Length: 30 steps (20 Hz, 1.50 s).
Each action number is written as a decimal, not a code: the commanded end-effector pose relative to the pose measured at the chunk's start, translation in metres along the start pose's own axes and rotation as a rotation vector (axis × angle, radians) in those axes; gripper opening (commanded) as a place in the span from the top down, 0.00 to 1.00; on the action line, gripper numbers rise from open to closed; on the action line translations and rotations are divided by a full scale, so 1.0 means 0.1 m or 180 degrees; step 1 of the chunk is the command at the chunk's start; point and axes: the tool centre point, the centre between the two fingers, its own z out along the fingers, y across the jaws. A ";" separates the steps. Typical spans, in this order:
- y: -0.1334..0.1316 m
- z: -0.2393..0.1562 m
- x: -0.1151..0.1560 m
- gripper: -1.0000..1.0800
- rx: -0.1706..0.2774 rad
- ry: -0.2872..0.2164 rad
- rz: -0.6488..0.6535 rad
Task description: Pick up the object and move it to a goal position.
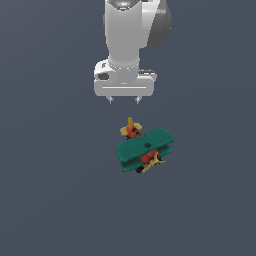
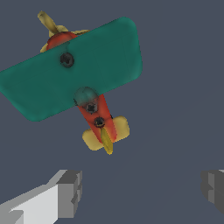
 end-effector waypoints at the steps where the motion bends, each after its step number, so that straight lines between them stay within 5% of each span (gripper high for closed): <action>1: 0.00 0.00 0.00 0.38 0.0000 0.0000 0.0000; 16: -0.13 -0.10 0.02 0.38 -0.0033 0.0035 -0.0073; 30: -0.30 -0.76 0.04 0.38 -0.0180 0.0404 0.0013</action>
